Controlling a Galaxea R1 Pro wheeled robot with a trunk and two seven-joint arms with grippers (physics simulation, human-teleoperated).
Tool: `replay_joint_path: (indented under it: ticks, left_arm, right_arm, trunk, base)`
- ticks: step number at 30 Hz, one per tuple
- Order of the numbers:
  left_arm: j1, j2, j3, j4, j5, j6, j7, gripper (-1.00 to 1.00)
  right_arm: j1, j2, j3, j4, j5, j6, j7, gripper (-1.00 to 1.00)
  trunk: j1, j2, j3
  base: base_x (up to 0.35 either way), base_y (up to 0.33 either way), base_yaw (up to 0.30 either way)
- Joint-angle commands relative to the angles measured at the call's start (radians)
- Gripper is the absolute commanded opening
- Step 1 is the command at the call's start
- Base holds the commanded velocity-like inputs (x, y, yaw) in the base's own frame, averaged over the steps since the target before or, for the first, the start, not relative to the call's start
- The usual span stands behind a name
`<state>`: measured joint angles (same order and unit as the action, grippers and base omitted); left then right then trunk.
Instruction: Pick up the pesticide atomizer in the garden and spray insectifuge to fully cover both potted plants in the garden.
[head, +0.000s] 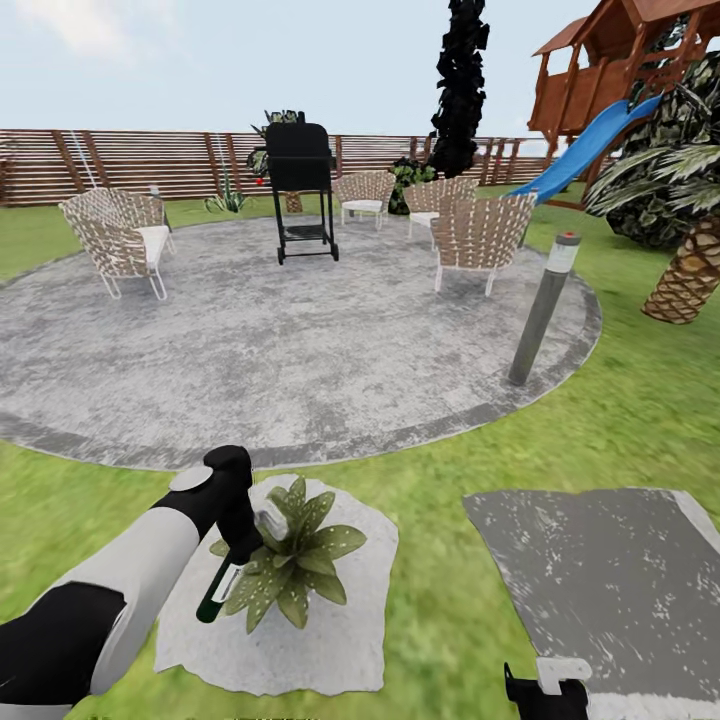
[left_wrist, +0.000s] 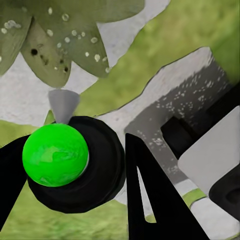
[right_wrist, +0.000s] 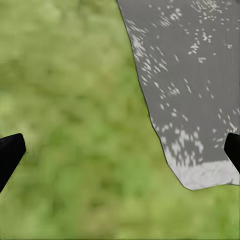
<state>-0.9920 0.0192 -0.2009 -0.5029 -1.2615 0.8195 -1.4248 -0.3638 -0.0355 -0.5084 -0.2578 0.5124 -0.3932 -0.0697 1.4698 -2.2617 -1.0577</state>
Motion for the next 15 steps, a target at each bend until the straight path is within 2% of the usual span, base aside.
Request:
replay_joint_path:
  ticks: [1, 10, 15]
  left_arm:
    - [0.0, 0.001, -0.004, -0.002, -0.004, 0.01, -0.008, -1.0]
    - [0.0, 0.0, -0.003, -0.003, -0.003, 0.024, -0.006, -1.0]
    - [0.0, -0.004, -0.003, -0.003, -0.003, 0.024, -0.005, -1.0]
  right_arm:
    - [-0.001, 0.0, -0.005, 0.002, 0.011, -0.004, -0.004, 1.0]
    - [-0.001, 0.002, -0.005, 0.002, 0.012, -0.004, -0.004, 1.0]
    - [-0.001, 0.002, -0.005, 0.002, 0.011, -0.004, -0.004, 1.0]
  trunk:
    - [0.0, 0.0, -0.001]
    - [0.0, 0.0, -0.001]
    - [0.0, 0.0, -0.001]
  base:
    - [0.0, 0.0, 0.266]
    - [0.005, 0.0, 0.276]
    - [0.226, -0.052, 0.216]
